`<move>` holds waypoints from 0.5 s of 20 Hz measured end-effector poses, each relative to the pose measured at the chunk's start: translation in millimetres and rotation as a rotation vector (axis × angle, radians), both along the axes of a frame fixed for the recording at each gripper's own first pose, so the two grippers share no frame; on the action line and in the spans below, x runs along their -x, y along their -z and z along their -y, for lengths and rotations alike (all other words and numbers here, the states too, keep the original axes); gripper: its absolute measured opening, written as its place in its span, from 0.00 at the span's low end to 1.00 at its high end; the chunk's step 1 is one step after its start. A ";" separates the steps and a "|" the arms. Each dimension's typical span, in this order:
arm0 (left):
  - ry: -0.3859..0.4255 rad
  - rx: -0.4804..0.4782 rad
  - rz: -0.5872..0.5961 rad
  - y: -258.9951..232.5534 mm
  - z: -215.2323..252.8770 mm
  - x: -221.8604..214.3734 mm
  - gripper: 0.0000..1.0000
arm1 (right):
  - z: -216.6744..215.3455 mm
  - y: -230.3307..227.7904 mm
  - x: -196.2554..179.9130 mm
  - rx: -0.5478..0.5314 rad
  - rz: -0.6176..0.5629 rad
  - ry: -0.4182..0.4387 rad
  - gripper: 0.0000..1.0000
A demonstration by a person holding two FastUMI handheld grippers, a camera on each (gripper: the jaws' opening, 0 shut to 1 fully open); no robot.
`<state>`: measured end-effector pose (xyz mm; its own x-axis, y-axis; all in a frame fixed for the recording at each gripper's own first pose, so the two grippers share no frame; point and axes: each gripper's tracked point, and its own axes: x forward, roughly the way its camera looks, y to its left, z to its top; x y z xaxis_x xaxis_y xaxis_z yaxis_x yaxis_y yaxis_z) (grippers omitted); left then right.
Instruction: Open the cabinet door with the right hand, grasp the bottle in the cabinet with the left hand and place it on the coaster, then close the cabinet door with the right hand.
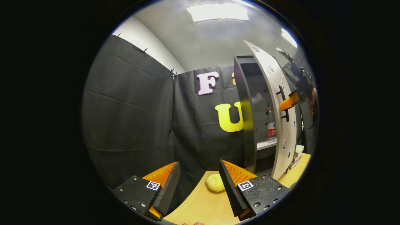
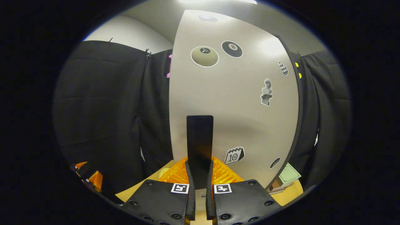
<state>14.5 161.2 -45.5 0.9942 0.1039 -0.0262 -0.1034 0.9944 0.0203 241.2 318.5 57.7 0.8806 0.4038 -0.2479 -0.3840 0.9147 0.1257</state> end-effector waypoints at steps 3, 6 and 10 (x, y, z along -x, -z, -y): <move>0.038 0.010 0.009 -0.8 16.5 -10.2 0.70 | 4.6 -1.5 3.3 0.022 0.008 0.007 0.15; 0.080 0.016 0.020 -3.8 35.0 -18.3 0.70 | 9.5 -2.6 4.7 0.047 0.014 0.019 0.15; 0.149 0.040 0.025 -5.4 68.0 -25.4 0.70 | 16.6 -1.3 7.6 0.047 0.002 0.027 0.12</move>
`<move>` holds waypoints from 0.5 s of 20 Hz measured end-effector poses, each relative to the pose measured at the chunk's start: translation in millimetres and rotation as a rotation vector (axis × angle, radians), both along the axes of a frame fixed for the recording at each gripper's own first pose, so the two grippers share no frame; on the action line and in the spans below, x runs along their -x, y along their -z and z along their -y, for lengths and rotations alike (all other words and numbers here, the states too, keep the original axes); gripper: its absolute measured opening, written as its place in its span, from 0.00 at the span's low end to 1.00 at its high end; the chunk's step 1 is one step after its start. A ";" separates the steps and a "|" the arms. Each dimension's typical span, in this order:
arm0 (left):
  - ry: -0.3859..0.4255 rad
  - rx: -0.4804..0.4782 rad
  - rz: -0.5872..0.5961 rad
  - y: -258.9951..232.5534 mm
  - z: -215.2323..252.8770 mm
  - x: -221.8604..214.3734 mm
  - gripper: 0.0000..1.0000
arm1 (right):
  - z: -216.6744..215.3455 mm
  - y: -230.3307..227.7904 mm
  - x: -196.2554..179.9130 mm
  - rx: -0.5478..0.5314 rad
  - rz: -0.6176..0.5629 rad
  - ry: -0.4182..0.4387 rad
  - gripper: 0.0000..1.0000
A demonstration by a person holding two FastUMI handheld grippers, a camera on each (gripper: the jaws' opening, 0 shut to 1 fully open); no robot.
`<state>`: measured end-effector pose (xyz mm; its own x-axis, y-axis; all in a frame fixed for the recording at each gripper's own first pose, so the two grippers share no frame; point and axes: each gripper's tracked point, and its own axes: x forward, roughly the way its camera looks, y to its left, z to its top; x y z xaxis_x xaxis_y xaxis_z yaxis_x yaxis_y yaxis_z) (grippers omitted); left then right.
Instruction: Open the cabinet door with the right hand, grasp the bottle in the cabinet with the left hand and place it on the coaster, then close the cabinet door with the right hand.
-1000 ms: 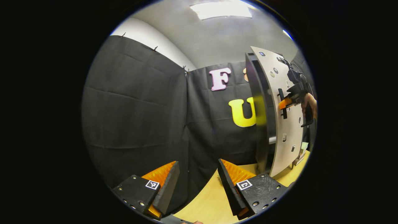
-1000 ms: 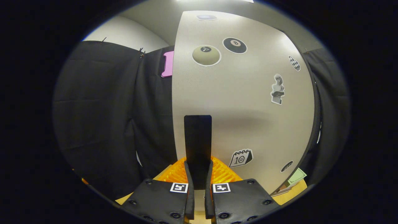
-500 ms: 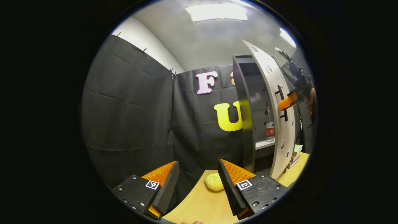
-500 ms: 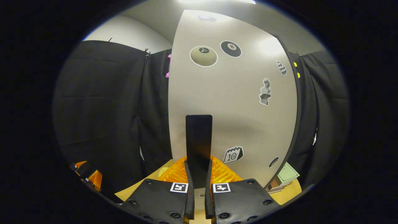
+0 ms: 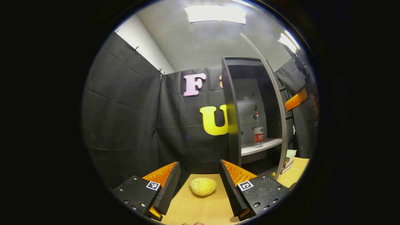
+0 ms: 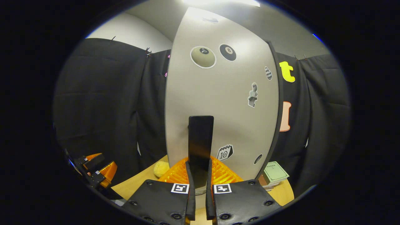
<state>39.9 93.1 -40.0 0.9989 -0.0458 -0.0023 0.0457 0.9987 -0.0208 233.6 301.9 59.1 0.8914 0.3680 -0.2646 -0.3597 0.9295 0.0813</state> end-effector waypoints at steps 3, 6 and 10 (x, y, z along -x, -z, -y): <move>0.036 0.000 0.004 -4.3 27.3 -4.9 0.70 | 4.9 0.7 2.3 0.009 -0.004 -0.007 0.15; 0.061 0.004 0.018 -12.4 57.7 -4.5 0.70 | 8.8 0.6 8.1 0.017 -0.006 -0.032 0.14; 0.070 0.019 0.009 -17.6 100.0 -2.2 0.71 | 16.0 0.1 10.0 0.024 0.007 -0.063 0.14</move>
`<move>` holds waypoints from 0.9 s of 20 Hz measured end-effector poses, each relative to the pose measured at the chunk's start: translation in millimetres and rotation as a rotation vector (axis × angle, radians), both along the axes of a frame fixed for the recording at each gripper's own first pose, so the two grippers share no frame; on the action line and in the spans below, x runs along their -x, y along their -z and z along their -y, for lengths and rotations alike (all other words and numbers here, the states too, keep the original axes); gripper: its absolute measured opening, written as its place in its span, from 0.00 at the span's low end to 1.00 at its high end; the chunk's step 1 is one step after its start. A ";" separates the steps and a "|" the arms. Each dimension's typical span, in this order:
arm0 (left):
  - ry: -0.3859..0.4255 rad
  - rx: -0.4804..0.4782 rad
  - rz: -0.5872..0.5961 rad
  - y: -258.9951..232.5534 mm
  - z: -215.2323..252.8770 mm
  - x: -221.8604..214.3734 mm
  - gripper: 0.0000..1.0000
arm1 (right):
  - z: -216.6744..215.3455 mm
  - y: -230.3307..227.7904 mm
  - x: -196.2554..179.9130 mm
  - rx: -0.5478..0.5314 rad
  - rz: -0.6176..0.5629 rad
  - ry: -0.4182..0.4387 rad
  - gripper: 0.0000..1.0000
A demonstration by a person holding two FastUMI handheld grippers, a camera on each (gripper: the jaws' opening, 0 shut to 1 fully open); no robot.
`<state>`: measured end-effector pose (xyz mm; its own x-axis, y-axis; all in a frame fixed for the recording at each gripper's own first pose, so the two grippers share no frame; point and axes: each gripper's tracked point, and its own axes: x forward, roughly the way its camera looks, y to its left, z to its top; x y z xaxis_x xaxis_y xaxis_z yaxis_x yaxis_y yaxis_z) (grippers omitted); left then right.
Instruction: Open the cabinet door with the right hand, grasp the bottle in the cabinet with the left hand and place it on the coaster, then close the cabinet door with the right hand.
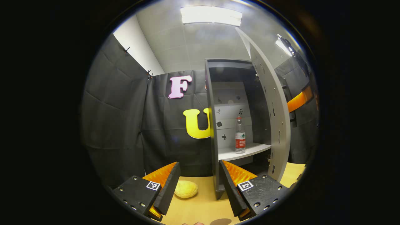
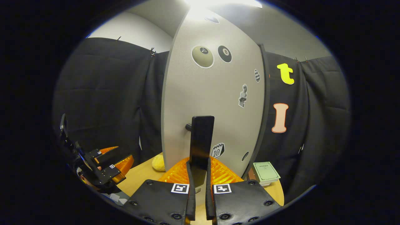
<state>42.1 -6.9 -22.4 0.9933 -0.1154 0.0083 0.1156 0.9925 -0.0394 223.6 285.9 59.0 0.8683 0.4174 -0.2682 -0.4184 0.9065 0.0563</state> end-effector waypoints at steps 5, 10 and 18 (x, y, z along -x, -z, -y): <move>0.005 -0.003 0.014 -19.3 49.1 10.6 0.71 | 9.7 -0.6 3.8 -0.011 0.011 -0.025 0.14; 0.005 0.000 0.010 -26.7 99.4 20.5 0.71 | 22.8 -3.4 -0.5 -0.004 0.050 -0.031 0.14; -0.031 -0.030 0.027 -48.0 160.3 34.2 0.71 | 53.9 -1.2 -7.9 -0.020 0.088 0.065 0.10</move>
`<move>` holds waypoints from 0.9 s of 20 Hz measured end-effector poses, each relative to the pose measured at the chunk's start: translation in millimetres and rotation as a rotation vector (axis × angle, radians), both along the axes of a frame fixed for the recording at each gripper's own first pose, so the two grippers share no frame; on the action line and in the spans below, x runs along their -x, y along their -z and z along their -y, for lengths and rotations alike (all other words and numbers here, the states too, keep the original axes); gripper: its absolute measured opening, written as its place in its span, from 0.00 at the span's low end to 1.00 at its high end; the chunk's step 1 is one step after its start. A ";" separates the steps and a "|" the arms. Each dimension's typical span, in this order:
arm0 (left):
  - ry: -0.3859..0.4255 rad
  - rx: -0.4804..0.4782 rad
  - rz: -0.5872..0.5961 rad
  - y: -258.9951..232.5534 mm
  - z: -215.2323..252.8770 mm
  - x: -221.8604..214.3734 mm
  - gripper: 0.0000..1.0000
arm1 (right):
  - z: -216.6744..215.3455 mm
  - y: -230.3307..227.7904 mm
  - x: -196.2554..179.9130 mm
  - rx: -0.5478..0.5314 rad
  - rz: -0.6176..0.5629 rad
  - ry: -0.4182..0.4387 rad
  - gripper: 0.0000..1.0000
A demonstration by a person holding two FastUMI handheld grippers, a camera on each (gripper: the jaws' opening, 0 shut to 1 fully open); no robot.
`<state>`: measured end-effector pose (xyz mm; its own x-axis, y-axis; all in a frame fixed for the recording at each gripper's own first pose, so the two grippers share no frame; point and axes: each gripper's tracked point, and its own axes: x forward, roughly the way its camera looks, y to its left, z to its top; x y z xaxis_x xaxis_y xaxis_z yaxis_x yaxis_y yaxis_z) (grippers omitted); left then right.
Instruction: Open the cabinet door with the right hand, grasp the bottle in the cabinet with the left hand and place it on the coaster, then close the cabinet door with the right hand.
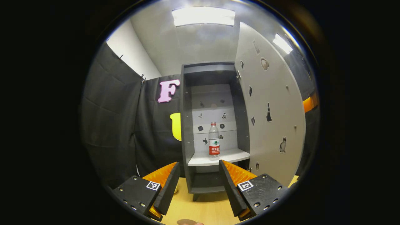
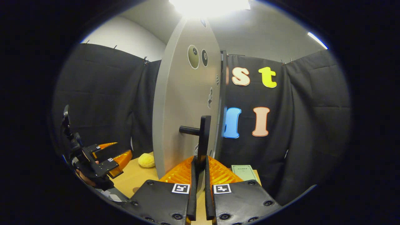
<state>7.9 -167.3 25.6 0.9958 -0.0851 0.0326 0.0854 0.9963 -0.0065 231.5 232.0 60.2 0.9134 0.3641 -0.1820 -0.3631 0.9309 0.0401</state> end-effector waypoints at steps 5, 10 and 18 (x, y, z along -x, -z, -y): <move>-0.002 0.005 0.006 -16.6 27.3 -13.3 0.71 | -15.1 -2.8 30.5 -0.147 -0.026 -0.112 0.13; 0.052 0.014 0.014 -45.4 40.1 -43.2 0.71 | 30.0 -6.2 46.2 -0.065 0.043 -0.056 0.17; 0.164 0.047 0.011 -75.3 65.7 -117.3 0.71 | 122.0 7.2 26.6 -0.077 0.046 0.227 0.87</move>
<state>125.1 -233.0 100.9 0.9683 -0.2445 0.0513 0.2470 0.9676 -0.0513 204.9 110.0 52.9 0.9801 0.1597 -0.1181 -0.1479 0.9837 0.1023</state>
